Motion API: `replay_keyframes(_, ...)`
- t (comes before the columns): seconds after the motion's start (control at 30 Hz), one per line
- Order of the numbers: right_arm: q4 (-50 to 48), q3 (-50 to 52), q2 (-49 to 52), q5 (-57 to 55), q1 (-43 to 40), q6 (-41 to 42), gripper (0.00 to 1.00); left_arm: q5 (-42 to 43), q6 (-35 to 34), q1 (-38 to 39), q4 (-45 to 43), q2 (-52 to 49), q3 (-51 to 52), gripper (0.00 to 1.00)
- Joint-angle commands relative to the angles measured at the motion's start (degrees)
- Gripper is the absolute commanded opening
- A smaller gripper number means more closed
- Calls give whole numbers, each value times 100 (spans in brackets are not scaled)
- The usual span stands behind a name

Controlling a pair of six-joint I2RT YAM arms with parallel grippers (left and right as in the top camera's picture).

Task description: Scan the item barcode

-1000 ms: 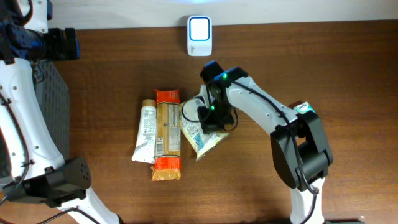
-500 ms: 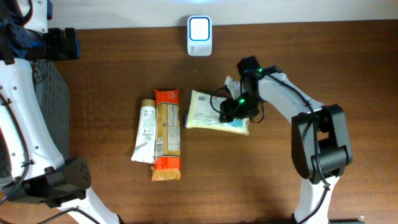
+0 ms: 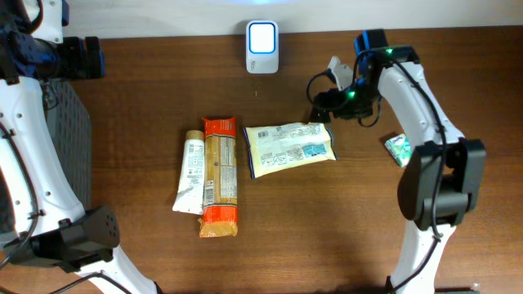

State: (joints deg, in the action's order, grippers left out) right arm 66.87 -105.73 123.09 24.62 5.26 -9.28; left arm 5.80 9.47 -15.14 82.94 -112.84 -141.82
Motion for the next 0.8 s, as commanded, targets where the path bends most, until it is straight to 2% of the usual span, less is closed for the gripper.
replay_keyframes(0.0, -44, 221, 450, 437, 122, 74, 96, 46, 92, -4, -9, 11, -24, 99)
replay_keyframes(0.13, -315, 389, 732, 553, 455, 83, 99, 46, 92, -4, -9, 11, -24, 99)
replay_keyframes(0.23, -407, 393, 1217, 293, 667, 455, 100, 46, 92, -4, -9, 11, -24, 99)
replay_keyframes(0.27, -431, 396, 1342, 203, 704, 629, 91, 46, 92, -4, -9, 11, -24, 99)
replay_keyframes(0.3, -476, 393, 1471, 31, 754, 885, 74, 46, 92, -4, -9, 11, -24, 99)
replay_keyframes(0.33, -494, 393, 1515, -122, 782, 1084, 50, 46, 92, -4, -9, 11, -24, 99)
replay_keyframes(0.4, -492, 380, 1508, -136, 785, 1130, 28, 46, 92, -4, -9, 11, -24, 99)
replay_keyframes(0.43, -492, 380, 1508, -136, 785, 1130, 22, 46, 92, -4, -9, 11, -24, 99)
replay_keyframes(0.47, -487, 378, 1508, -131, 785, 1130, 19, 46, 92, -4, -9, 11, -24, 99)
replay_keyframes(0.53, -439, 348, 1486, -116, 780, 1130, 4, 46, 92, -4, -9, 11, -24, 99)
replay_keyframes(0.67, -26, -2, 1209, 249, 664, 946, 4, 46, 92, -4, -9, 11, -24, 99)
replay_keyframes(0.77, 203, -175, 341, 562, 525, 651, 4, 46, 92, -4, -9, 11, -24, 99)
